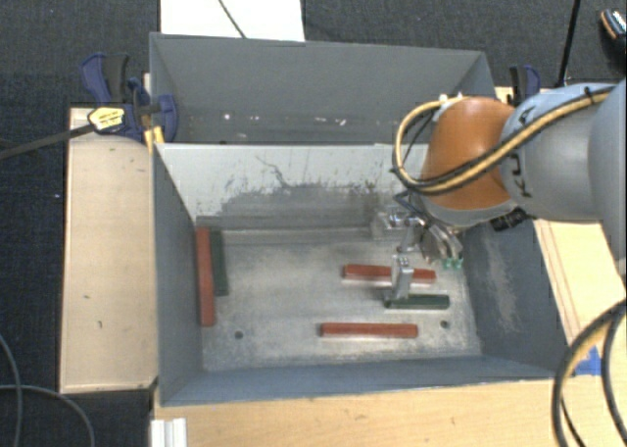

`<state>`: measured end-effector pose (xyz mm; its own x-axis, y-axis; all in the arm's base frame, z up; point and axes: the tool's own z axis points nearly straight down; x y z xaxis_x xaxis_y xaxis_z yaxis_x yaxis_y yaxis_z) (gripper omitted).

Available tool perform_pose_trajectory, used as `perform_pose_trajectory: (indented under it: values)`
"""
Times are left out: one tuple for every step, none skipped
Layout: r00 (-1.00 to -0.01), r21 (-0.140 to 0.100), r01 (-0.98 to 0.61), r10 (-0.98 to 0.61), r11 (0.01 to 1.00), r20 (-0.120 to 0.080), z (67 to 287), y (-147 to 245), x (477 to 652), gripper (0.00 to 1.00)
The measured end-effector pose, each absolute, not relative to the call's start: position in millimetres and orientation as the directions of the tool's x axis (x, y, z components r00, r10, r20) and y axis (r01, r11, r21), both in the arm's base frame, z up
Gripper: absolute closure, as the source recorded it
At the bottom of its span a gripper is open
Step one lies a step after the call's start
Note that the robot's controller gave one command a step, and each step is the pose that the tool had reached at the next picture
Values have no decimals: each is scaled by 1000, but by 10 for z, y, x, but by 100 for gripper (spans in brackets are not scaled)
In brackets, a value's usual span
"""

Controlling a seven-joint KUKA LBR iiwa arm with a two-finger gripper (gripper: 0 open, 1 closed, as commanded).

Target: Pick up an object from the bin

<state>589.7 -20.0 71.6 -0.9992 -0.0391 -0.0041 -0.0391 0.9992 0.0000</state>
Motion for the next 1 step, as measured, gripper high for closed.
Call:
perform_pose_trajectory:
  values:
    - [-999,0,-40,-40,999,-3,710,-201,5891,100]
